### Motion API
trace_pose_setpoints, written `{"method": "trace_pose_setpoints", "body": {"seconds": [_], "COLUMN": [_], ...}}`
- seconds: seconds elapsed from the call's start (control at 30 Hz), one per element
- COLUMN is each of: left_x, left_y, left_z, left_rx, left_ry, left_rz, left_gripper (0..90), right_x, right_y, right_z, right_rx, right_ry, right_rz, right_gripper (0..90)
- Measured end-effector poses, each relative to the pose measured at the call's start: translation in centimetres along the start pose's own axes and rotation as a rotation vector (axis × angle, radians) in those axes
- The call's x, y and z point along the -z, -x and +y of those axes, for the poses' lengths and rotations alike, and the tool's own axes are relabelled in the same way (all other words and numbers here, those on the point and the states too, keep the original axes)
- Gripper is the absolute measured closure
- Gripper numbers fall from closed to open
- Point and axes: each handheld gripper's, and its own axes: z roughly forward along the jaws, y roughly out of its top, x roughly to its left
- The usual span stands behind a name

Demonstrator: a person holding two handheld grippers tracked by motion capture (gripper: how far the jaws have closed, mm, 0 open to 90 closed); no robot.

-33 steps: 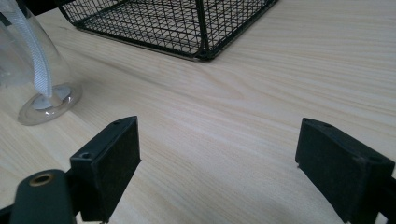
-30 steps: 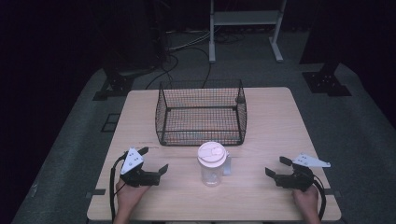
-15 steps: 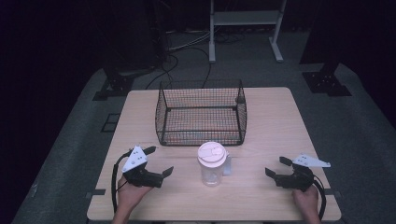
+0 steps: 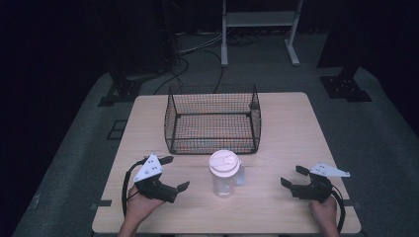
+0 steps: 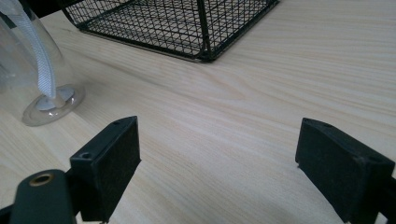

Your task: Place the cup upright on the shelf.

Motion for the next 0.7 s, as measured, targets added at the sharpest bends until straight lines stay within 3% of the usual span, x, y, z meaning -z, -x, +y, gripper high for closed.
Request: {"method": "trace_pose_setpoints", "body": {"seconds": [0.7], "left_x": [-1.1], "left_y": [1.6], "left_z": [3.0], "left_rx": [-0.054], "left_ry": [-0.020], "left_rz": [-0.110], "left_gripper": [0.7], "right_x": [0.1], "right_y": [0.0], "right_z": [0.0], "right_rx": [0.001], "right_ry": [0.008], "right_rz": [0.010], "right_gripper": [12.9]}}
